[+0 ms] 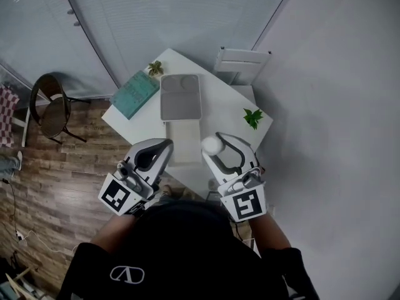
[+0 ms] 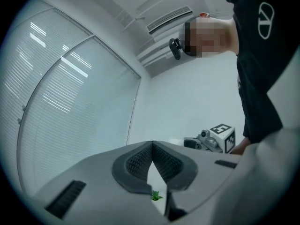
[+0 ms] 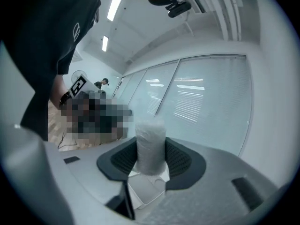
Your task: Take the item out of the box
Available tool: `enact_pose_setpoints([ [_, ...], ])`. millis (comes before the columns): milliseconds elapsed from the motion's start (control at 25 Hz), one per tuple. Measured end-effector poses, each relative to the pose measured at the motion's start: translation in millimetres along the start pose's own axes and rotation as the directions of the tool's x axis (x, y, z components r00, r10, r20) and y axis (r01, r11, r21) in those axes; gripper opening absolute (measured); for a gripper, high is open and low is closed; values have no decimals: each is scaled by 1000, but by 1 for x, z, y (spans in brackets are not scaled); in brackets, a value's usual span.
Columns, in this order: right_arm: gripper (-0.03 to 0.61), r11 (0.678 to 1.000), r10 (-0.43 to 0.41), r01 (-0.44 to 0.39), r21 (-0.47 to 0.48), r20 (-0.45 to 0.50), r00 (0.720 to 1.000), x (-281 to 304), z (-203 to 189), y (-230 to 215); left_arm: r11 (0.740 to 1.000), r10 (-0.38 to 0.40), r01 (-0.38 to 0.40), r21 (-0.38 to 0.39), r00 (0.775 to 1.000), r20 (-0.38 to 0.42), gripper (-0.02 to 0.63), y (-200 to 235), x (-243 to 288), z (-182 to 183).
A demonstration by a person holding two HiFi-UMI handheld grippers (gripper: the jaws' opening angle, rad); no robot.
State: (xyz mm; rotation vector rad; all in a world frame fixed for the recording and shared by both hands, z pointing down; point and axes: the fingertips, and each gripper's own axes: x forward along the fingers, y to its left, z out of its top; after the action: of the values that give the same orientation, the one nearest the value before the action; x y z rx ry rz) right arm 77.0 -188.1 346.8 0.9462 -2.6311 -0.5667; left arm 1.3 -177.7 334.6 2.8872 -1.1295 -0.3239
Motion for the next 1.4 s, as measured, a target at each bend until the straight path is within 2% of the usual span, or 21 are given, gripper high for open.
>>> enact_pose_setpoints([
  [160, 175, 989, -49, 41, 143, 47, 998, -12, 1, -8, 1000, -10, 10, 10, 1000, 15, 5, -3, 3, 5],
  [280, 175, 961, -86, 64, 268, 71, 994, -18, -1, -13, 1000, -17, 17, 10, 999, 26, 5, -5, 4, 9],
  [480, 175, 919, -143, 89, 385, 115, 983, -25, 1, -17, 1000, -19, 19, 12, 999, 48, 5, -8, -1, 18],
  [720, 175, 900, -182, 111, 421, 133, 974, -28, -3, -17, 1000, -6, 5, 19, 997, 75, 5, -9, -1, 26],
  [840, 175, 892, -185, 105, 440, 141, 973, -24, -7, -16, 1000, 3, -4, 10, 998, 65, 5, -7, -5, 20],
  [1160, 175, 887, -160, 81, 454, 138, 977, -13, -18, -10, 1000, 24, -24, 5, 999, 42, 5, -5, -12, 7],
  [1400, 172, 889, -160, 84, 451, 135, 978, -8, -23, -8, 999, 50, -51, 16, 996, 75, 5, -1, -10, 13],
])
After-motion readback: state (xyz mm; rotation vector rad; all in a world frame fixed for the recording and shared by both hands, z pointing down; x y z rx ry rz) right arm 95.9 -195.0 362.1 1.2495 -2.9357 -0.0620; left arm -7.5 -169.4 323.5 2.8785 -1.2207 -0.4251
